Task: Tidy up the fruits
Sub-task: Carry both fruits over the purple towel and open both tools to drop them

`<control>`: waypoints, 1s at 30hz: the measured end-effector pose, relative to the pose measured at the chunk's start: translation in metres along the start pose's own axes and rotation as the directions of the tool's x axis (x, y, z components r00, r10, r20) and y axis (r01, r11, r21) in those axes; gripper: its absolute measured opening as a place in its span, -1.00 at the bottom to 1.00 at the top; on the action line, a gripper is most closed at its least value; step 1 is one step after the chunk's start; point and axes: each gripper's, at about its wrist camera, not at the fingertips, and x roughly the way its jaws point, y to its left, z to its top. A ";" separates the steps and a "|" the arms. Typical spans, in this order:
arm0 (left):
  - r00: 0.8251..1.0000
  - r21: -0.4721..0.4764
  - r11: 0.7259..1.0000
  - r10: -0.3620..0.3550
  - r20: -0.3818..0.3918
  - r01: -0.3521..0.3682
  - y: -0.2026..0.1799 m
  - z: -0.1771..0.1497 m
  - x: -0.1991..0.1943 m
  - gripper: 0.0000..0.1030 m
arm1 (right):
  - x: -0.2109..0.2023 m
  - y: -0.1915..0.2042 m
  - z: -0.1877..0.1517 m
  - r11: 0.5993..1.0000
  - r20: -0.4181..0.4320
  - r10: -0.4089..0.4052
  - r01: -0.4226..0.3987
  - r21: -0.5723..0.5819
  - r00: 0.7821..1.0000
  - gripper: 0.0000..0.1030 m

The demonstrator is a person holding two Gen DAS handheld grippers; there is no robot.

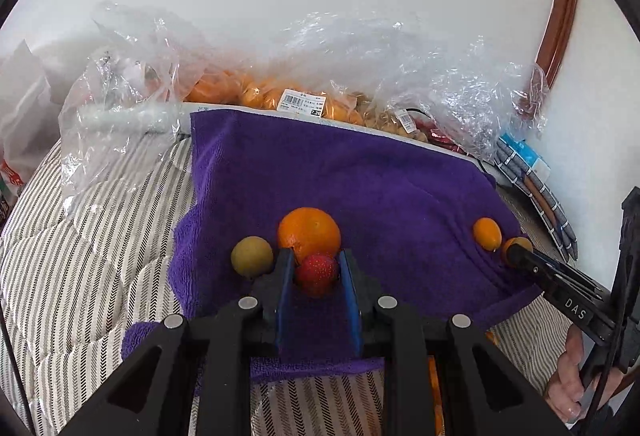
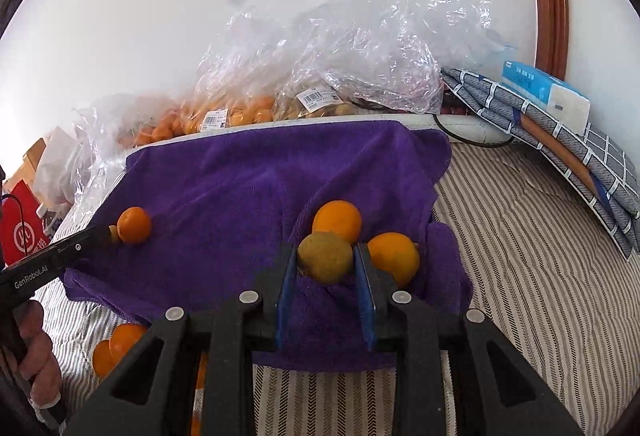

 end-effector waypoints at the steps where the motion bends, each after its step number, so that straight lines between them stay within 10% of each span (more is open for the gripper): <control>1: 1.000 0.011 1.000 0.006 0.008 -0.006 -0.001 -0.001 0.000 -0.57 | 0.001 -0.001 -0.001 1.000 -0.003 0.003 -0.003 0.004 1.000 -0.45; 14: 1.000 0.012 1.000 0.005 -0.006 -0.005 -0.002 -0.002 0.005 -0.57 | 0.004 -0.002 -0.001 1.000 -0.015 -0.001 0.001 0.016 1.000 -0.42; 20: 1.000 -0.015 1.000 -0.013 0.003 0.013 0.002 -0.001 0.003 -0.57 | -0.005 0.006 -0.003 1.000 0.025 -0.018 0.018 -0.018 1.000 0.05; 30: 0.999 0.001 1.000 -0.022 0.050 0.022 -0.002 -0.003 -0.013 -0.48 | -0.031 0.003 -0.007 0.997 0.025 -0.072 0.071 0.017 0.997 0.09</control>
